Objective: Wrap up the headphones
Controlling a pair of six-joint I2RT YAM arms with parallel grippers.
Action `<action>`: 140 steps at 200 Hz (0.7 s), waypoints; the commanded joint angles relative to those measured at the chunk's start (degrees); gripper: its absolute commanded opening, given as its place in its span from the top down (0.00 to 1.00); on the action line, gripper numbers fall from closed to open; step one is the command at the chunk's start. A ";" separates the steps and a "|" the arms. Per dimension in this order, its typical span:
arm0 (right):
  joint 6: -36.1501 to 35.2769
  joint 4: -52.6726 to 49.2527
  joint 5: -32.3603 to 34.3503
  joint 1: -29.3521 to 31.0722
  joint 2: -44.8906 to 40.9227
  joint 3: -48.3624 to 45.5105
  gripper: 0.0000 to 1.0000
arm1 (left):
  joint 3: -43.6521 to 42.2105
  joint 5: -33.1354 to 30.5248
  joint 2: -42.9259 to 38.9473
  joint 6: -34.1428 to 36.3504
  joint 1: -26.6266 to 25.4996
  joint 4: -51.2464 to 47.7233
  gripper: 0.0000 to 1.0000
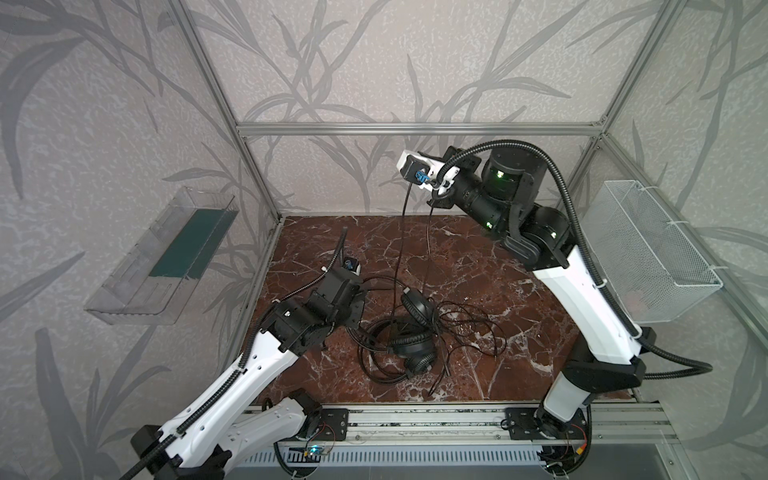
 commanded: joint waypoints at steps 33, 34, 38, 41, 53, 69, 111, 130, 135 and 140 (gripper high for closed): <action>13.36 4.96 -2.17 -8.24 4.33 2.47 1.00 | 7.41 -3.98 -7.93 3.08 -1.42 -6.40 1.00; 13.54 5.03 -2.18 -8.30 4.40 2.55 1.00 | 7.47 -3.94 -7.97 3.08 -1.42 -6.44 1.00; 14.12 5.30 -2.19 -8.79 4.79 2.82 1.00 | 7.87 -3.83 -8.24 3.02 -1.42 -6.76 1.00; 14.49 5.43 -2.19 -9.14 5.09 3.00 1.00 | 8.19 -3.65 -8.33 3.01 -1.42 -6.96 1.00; 15.68 5.95 -2.59 -10.56 6.24 2.96 1.00 | 9.04 -1.89 -9.06 3.00 -1.42 -7.53 1.00; 16.10 7.43 -1.55 -11.19 7.20 1.86 1.00 | 9.82 -1.34 -10.53 3.31 -1.53 -7.34 1.00; 18.09 7.28 -3.17 -12.37 10.89 1.49 0.89 | 13.39 -1.80 -12.00 6.10 -1.53 -8.47 1.00; 18.92 6.07 -4.15 -12.51 12.47 1.10 0.88 | 15.40 -0.19 -11.66 5.42 -1.51 -8.25 1.00; 19.37 5.79 -4.48 -12.73 12.90 0.77 0.88 | 16.00 0.55 -11.62 5.21 -1.51 -8.10 1.00; 19.87 5.44 -4.94 -12.99 13.39 0.63 0.87 | 16.63 1.13 -11.57 5.10 -1.51 -8.01 1.00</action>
